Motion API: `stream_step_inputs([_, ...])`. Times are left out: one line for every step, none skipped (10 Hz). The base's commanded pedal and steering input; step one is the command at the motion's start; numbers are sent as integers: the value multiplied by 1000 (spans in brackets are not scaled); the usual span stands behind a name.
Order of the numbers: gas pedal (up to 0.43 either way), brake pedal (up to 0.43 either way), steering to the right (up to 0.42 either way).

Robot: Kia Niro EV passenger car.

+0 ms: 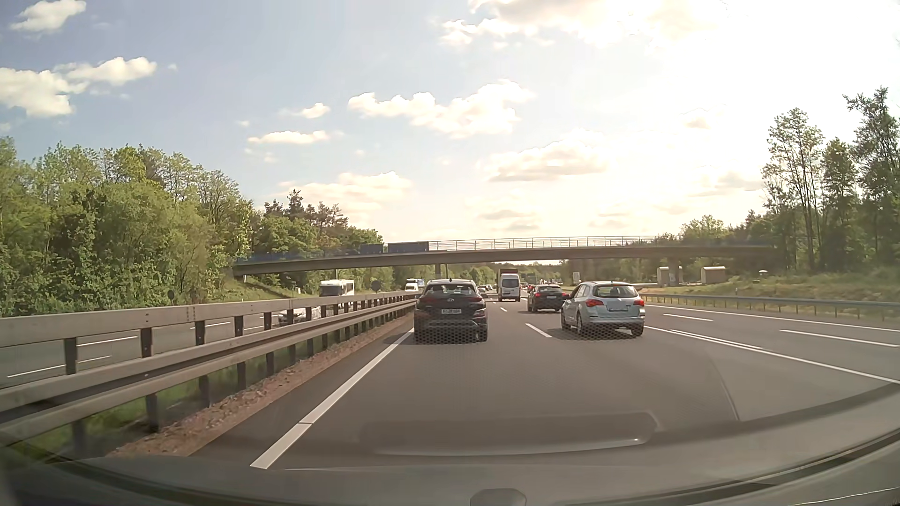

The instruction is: Follow the waypoints while adhering to traffic rules and regulations

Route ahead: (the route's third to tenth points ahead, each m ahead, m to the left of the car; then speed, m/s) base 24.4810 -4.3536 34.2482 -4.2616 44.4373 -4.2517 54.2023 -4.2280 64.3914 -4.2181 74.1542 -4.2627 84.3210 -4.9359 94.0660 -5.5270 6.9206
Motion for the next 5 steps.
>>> stream_step_inputs([150,0,13])
stream_step_inputs([150,0,12])
stream_step_inputs([150,0,10])
stream_step_inputs([150,0,7])
stream_step_inputs([150,0,7])
